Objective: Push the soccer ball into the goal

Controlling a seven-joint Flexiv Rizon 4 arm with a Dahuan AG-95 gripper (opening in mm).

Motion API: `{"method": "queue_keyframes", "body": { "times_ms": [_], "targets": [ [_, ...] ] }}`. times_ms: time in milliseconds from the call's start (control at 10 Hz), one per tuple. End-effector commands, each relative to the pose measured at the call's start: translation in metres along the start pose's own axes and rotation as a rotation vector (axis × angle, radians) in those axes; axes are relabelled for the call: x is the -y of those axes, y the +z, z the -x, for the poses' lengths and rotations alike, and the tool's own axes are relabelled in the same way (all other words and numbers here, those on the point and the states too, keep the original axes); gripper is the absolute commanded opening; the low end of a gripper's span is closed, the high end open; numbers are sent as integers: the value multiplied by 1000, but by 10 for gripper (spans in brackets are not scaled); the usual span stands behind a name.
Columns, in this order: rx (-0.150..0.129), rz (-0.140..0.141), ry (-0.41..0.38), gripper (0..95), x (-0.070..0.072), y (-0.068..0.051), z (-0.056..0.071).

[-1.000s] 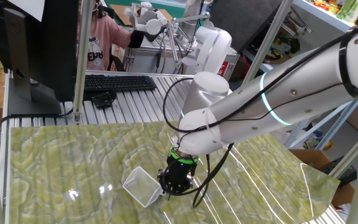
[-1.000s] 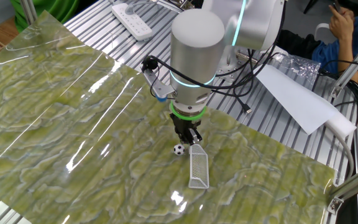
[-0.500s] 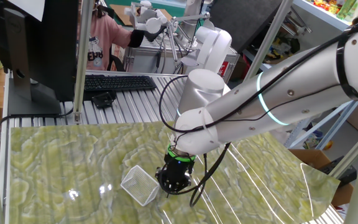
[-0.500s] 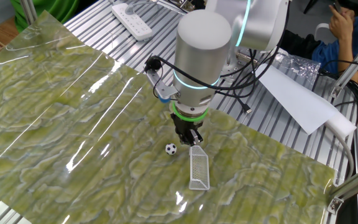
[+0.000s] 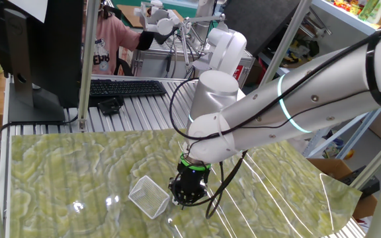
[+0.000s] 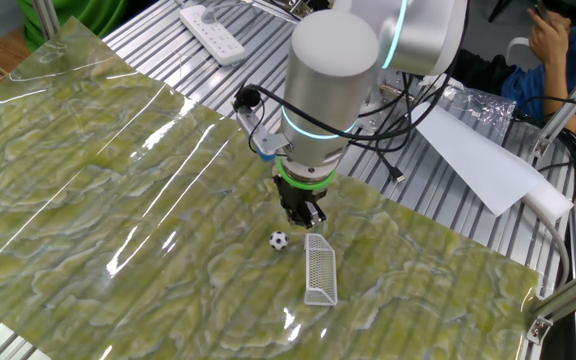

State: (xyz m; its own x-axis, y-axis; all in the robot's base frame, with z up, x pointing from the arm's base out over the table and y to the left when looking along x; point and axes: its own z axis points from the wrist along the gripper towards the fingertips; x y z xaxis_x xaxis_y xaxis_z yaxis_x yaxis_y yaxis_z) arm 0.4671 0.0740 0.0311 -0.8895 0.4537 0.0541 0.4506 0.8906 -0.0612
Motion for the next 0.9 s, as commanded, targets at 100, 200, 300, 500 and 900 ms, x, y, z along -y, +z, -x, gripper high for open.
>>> {"method": "queue_keyframes", "body": {
  "times_ms": [100, 200, 300, 500, 900],
  "targets": [
    [1, -4, -29, 0, 4, 0, 3],
    [5, -8, -40, 0, 5, 1, 6],
    [20, -23, -54, 0, 6, 2, 10],
    [20, -34, -66, 0, 6, -2, 17],
    [19, -31, -69, 0, 5, -2, 22]
  ]
}}
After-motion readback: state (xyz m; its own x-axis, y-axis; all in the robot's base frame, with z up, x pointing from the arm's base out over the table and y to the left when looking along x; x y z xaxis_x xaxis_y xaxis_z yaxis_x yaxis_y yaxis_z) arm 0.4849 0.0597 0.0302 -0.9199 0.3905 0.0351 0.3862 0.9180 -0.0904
